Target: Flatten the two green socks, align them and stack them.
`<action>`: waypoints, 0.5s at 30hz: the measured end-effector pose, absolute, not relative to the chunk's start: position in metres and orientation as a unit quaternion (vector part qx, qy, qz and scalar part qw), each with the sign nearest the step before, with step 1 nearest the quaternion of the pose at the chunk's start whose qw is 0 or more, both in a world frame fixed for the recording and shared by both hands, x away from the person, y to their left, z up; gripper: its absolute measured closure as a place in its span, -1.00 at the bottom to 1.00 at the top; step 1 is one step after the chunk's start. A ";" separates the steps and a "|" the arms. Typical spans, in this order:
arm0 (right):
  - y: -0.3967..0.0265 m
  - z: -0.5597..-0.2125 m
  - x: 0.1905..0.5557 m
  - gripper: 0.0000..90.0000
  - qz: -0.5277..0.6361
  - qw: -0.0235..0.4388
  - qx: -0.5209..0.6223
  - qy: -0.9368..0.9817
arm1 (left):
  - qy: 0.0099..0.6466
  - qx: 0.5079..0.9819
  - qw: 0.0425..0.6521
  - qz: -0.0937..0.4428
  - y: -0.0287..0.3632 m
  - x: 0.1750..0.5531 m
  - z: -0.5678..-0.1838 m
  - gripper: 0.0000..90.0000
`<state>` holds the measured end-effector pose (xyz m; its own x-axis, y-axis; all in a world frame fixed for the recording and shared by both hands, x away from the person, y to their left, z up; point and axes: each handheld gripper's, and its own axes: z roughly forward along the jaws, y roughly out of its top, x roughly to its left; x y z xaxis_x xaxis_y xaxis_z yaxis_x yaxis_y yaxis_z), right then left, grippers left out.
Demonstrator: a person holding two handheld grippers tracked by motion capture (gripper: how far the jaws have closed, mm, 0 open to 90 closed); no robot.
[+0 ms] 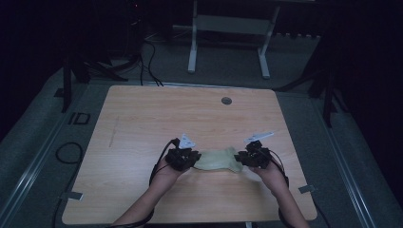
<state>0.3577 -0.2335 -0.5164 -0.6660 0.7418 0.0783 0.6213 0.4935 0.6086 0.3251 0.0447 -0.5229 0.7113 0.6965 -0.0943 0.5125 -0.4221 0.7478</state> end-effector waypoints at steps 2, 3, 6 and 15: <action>-0.228 -0.518 0.355 0.70 0.307 0.096 0.388 0.864 | 0.358 0.840 0.393 0.111 0.040 0.325 -0.526 0.87; -0.223 -0.519 0.353 0.78 0.304 0.098 0.381 0.868 | 0.352 0.846 0.385 0.110 0.036 0.325 -0.529 0.91; -0.213 -0.526 0.350 0.80 0.295 0.092 0.365 0.878 | 0.358 0.853 0.368 0.098 0.028 0.330 -0.543 0.91; -0.214 -0.543 0.351 0.69 0.276 0.084 0.358 0.888 | 0.375 0.851 0.355 0.099 0.032 0.333 -0.559 0.91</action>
<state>0.3506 -0.2144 -0.5430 -0.7295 0.6822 0.0492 0.5898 0.5909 0.5504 0.3333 0.0316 -0.5593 0.6989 0.7085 -0.0979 0.5684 -0.4670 0.6774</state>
